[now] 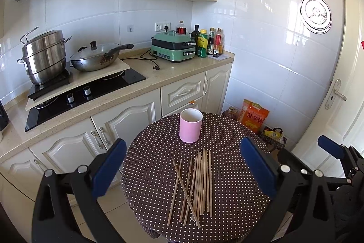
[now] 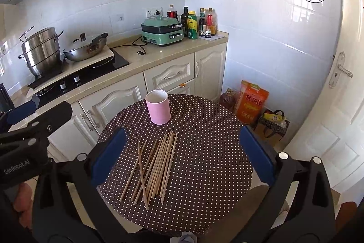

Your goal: Organize utensils

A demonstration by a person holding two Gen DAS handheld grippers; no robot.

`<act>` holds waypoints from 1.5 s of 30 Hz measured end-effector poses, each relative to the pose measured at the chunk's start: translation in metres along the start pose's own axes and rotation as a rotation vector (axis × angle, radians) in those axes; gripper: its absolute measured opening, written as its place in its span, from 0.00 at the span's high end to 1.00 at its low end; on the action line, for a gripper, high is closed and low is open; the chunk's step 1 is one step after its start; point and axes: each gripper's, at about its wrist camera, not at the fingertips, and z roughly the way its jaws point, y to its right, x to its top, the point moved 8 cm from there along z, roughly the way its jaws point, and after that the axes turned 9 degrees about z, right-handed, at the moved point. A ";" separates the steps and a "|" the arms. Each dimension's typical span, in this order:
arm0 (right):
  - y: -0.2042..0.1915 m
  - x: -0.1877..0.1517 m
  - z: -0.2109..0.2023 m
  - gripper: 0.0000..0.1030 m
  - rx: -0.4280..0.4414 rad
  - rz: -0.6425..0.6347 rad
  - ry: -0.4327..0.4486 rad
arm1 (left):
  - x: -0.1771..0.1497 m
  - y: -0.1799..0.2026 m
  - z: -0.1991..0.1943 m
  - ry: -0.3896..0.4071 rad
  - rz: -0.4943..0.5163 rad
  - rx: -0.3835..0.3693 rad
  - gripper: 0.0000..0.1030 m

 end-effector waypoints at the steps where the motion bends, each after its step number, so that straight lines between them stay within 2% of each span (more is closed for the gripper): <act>1: 0.000 0.001 0.000 0.06 0.000 0.002 -0.001 | 0.001 -0.001 0.000 0.000 0.001 0.000 0.04; 28: 0.014 0.005 0.004 0.06 -0.004 0.031 -0.014 | 0.004 -0.008 -0.004 0.010 -0.004 0.021 0.04; 45: 0.008 0.006 0.005 0.06 0.001 0.027 -0.010 | 0.000 -0.011 -0.003 0.004 -0.008 0.028 0.04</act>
